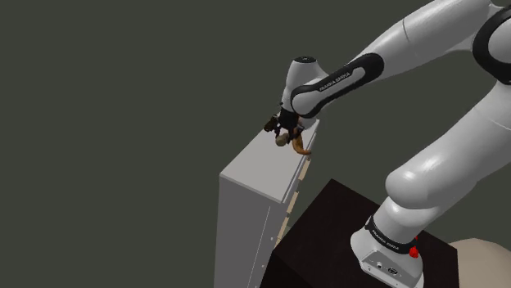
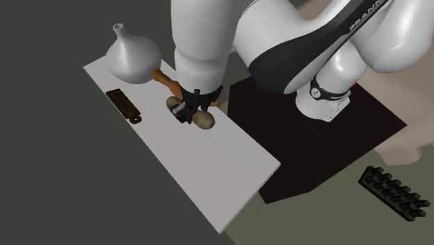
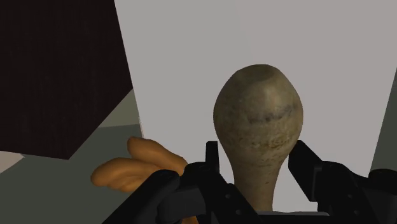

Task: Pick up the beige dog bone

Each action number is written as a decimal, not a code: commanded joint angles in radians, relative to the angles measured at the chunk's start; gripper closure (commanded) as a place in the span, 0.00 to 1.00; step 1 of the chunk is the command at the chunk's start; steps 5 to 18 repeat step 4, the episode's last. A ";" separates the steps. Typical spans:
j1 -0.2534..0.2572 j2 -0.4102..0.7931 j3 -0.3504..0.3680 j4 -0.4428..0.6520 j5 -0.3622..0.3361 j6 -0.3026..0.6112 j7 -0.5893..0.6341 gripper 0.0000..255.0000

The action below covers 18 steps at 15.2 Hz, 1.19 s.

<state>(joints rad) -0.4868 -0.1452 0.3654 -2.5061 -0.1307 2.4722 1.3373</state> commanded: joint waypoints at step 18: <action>0.006 -0.035 -0.006 0.015 0.025 -0.046 -0.024 1.00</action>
